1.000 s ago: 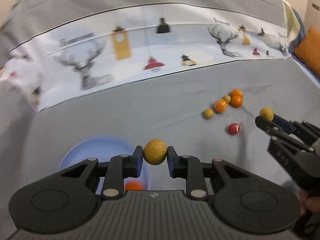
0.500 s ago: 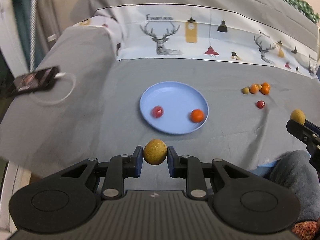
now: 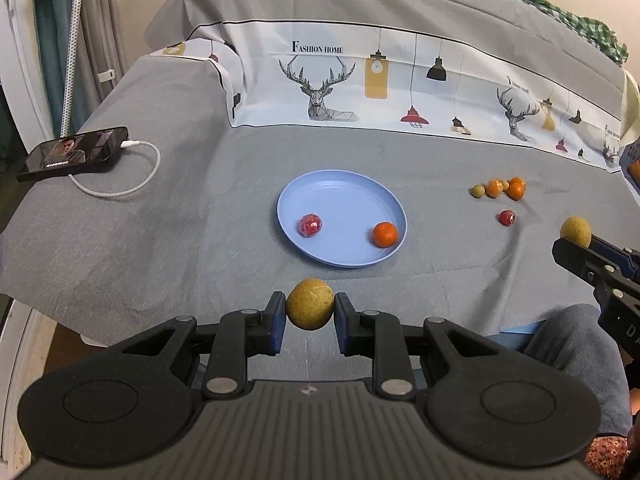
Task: Organize fruits
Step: 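Lower both yellow fruits onto the blue plate and open both tools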
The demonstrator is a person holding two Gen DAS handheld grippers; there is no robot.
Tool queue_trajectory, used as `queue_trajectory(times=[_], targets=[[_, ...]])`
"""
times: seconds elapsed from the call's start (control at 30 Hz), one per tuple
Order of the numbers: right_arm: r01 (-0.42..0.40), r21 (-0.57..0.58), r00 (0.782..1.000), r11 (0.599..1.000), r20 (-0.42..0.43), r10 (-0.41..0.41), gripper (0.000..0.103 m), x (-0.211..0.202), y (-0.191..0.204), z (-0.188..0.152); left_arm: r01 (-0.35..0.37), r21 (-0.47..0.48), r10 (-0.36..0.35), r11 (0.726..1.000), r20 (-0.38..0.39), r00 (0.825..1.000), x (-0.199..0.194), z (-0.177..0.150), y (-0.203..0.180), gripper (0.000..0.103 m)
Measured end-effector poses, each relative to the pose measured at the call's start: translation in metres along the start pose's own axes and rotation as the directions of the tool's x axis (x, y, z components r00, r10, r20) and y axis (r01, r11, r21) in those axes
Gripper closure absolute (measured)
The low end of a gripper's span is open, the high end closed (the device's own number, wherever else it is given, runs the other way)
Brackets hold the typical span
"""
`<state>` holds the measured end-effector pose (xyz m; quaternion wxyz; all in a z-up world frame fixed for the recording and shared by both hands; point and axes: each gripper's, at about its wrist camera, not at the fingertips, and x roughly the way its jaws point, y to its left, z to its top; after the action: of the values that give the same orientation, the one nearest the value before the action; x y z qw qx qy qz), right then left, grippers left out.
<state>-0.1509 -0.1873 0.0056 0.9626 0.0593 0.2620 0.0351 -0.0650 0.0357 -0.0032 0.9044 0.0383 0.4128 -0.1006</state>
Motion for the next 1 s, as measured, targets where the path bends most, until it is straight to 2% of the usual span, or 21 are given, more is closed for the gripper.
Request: queue_trajectory(times=[0.17, 0.37, 0.67, 1.0], targets=[[-0.002, -0.004, 1.0, 1.0, -0.03, 0.002, 0.076, 0.011, 0.0, -0.001, 0.0, 0.0, 0.0, 1.0, -0.004, 1.0, 0.011, 0.005, 0.004, 0.075], [-0.002, -0.002, 0.998, 1.0, -0.07, 0.002, 0.076, 0.041, -0.001, 0.001, 0.013, -0.006, -0.014, 1.0, -0.019, 1.0, 0.04, 0.03, 0.006, 0.075], [-0.027, -0.011, 0.991, 1.0, -0.128, 0.025, 0.076, 0.128, 0.002, 0.012, 0.03, 0.008, -0.03, 1.0, -0.042, 0.999, 0.108, 0.078, -0.006, 0.075], [-0.051, -0.022, 0.973, 0.998, -0.225, 0.045, 0.076, 0.225, 0.004, 0.006, 0.014, 0.029, -0.01, 0.999, -0.133, 0.991, 0.194, 0.1, -0.004, 0.075]])
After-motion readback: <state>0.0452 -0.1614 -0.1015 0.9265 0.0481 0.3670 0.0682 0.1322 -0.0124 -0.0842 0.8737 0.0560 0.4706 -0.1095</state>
